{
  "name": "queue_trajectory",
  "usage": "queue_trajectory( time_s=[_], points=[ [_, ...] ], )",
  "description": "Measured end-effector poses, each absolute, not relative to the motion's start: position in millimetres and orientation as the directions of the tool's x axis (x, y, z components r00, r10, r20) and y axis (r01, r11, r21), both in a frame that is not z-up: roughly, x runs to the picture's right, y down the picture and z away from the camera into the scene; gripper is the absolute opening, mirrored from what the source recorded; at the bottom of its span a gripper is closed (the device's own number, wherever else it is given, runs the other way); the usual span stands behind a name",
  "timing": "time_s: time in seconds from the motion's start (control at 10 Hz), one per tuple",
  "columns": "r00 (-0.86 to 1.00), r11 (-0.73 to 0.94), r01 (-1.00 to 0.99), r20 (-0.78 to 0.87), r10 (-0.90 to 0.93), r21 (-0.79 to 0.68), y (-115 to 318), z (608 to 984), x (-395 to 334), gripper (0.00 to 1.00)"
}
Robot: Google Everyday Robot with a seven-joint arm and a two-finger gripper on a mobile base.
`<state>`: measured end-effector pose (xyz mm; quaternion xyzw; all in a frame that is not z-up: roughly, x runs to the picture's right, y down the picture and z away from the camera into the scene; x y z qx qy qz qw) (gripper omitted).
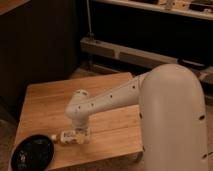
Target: Place the bottle in the ceramic bowl
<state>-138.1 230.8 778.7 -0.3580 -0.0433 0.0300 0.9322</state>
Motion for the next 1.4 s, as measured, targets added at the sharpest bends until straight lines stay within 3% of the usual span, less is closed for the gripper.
queue_trajectory(
  time_s=[0.5, 1.0, 1.4],
  points=[
    [0.996, 0.702, -0.023, 0.041, 0.074, -0.712, 232.5, 780.6, -145.1, 0.04],
    [0.986, 0.733, -0.128, -0.003, 0.170, -0.668, 199.3, 764.6, -141.3, 0.00],
    [0.967, 0.757, -0.157, 0.056, 0.248, -0.634, 151.6, 713.4, -149.8, 0.00]
  ],
)
